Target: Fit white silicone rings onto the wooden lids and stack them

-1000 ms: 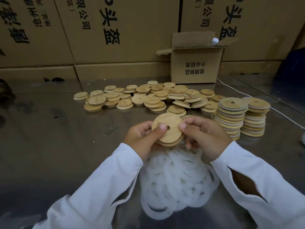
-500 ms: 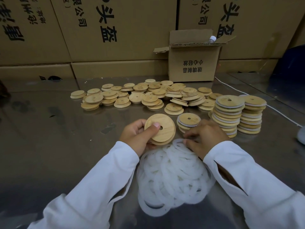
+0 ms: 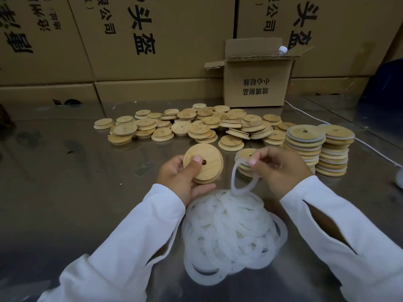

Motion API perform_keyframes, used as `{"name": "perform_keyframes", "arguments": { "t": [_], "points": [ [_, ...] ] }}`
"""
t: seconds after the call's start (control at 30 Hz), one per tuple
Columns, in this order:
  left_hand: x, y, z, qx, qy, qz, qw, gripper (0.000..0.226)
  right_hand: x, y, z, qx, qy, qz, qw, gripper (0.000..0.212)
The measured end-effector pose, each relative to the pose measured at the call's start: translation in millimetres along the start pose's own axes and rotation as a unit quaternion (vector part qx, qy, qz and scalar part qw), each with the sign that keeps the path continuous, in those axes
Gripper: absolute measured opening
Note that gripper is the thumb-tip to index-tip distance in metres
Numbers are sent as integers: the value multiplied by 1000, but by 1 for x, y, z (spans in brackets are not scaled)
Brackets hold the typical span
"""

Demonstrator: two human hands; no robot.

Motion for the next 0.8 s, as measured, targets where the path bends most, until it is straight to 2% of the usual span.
{"name": "perform_keyframes", "arguments": {
  "t": [0.1, 0.23, 0.4, 0.47, 0.6, 0.8],
  "points": [
    [-2, -2, 0, -6, -10, -28, 1000, 10, 3, 13, -4, -46, -10, 96, 994, 19],
    [-2, -3, 0, 5, -15, 1, 1000, 6, 10, 18, -9, -24, 40, 201, 979, 16],
    [12, -1, -8, 5, 56, 72, 996, 10, 19, 8, -9, -1, 46, 135, 990, 19],
    [16, -2, -10, -4, 68, 67, 995, 13, 17, 5, -9, 0, 28, 104, 994, 19],
    [19, -4, -12, -37, 80, 33, 996, 22, 15, 2, -9, 12, 1, 118, 993, 17],
    [26, -6, -21, 56, 130, 102, 985, 16, 13, 15, -14, -33, -39, 132, 990, 16]
  ]
}}
Point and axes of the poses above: each hand's wrist, its own z-axis towards the middle knuckle, its own x-axis out of the palm, y = z × x, the point moved 5 cm from there along z, towards the middle knuckle, and after that the axes turned 15 degrees about z, right-handed, at the moved point
